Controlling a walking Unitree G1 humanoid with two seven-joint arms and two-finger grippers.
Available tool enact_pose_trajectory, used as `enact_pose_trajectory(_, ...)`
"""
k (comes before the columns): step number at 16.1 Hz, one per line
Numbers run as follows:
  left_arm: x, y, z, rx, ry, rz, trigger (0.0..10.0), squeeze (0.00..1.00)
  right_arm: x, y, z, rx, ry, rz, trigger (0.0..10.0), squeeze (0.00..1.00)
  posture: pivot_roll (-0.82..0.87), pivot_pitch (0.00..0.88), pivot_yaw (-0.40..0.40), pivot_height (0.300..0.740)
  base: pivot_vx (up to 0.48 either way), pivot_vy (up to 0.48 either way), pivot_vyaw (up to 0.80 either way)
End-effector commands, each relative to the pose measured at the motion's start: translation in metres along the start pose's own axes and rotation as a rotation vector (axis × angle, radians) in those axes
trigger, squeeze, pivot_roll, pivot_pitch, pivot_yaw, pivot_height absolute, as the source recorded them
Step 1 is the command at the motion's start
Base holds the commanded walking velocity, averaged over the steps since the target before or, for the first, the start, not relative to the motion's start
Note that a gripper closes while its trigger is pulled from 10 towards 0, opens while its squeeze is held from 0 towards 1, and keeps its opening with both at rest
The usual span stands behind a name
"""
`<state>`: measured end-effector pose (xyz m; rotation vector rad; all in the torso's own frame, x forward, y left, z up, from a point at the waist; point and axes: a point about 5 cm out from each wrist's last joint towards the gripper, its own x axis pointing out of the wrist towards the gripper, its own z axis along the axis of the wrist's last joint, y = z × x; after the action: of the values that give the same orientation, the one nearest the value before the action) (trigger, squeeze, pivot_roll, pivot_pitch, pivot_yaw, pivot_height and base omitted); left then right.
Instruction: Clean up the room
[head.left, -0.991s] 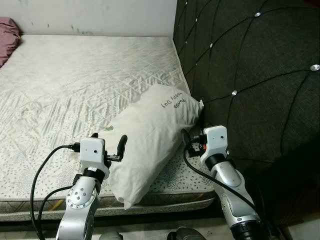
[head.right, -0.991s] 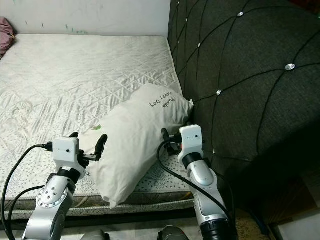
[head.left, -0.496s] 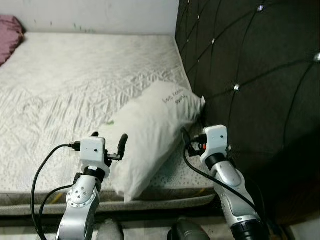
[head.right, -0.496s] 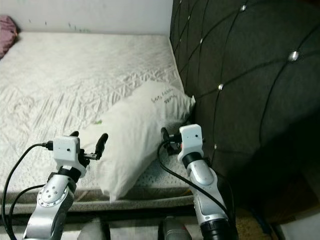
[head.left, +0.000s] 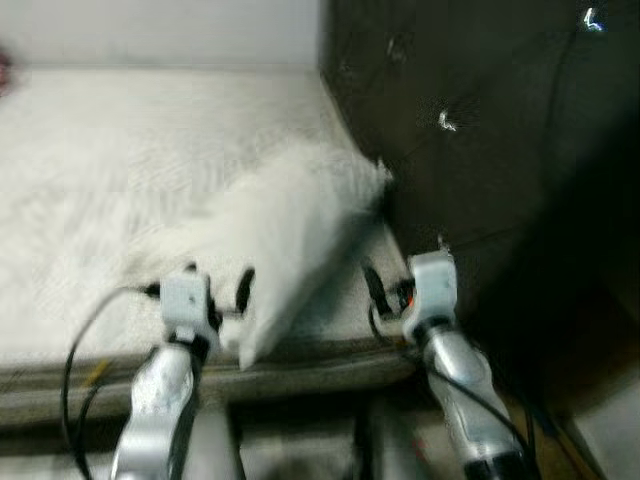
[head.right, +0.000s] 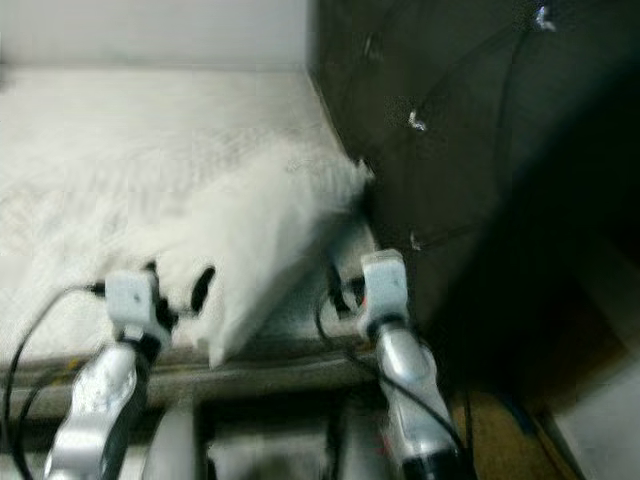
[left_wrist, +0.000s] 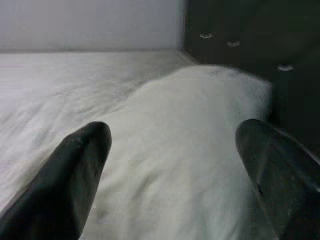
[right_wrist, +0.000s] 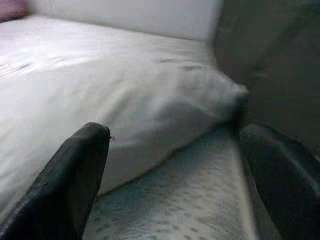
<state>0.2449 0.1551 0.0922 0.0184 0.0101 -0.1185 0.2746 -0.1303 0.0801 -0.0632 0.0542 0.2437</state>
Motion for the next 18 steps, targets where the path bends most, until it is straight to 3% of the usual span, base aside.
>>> enact_pose_trajectory(1,-0.0051,0.003,-0.0118,-0.005,0.059,0.021,10.0,0.0,0.0013,0.0039,0.0014,0.004,-0.001,0.015,10.0,0.0,-0.03,0.032,-0.039,0.632,0.0,0.0,0.0)
enact_pose_trajectory(5,-0.0035,0.0034,-0.0119,-0.001,0.063,0.015,10.0,0.0,0.0022,0.0061,0.0016,0.013,-0.002,0.031,10.0,0.0,-0.03,0.034,-0.04,0.632,0.0,0.0,0.0)
enact_pose_trajectory(9,-0.0024,0.0039,-0.0122,0.0,0.064,0.019,10.0,0.0,0.0019,0.0112,0.0039,-0.004,-0.017,0.075,10.0,0.0,-0.03,0.031,-0.039,0.632,0.0,0.0,0.71)
enact_pose_trajectory(12,-0.0029,0.0029,-0.0143,-0.042,0.092,-0.007,10.0,0.0,0.0031,0.009,0.0029,0.02,-0.009,0.062,10.0,0.0,-0.03,0.028,-0.037,0.632,0.0,0.0,0.0)
enact_pose_trajectory(14,-0.0021,0.0038,-0.0126,-0.014,0.077,-0.004,10.0,0.0,0.0034,0.0085,0.0031,0.018,-0.01,0.062,10.0,0.0,-0.03,0.028,-0.037,0.632,0.0,0.0,0.0)
enact_pose_trajectory(18,-0.0013,0.0075,-0.0118,0.003,0.073,0.025,10.0,0.0,0.0032,0.0122,0.005,-0.04,-0.027,0.09,10.0,0.0,-0.02,0.032,-0.04,0.632,0.0,0.0,0.37)
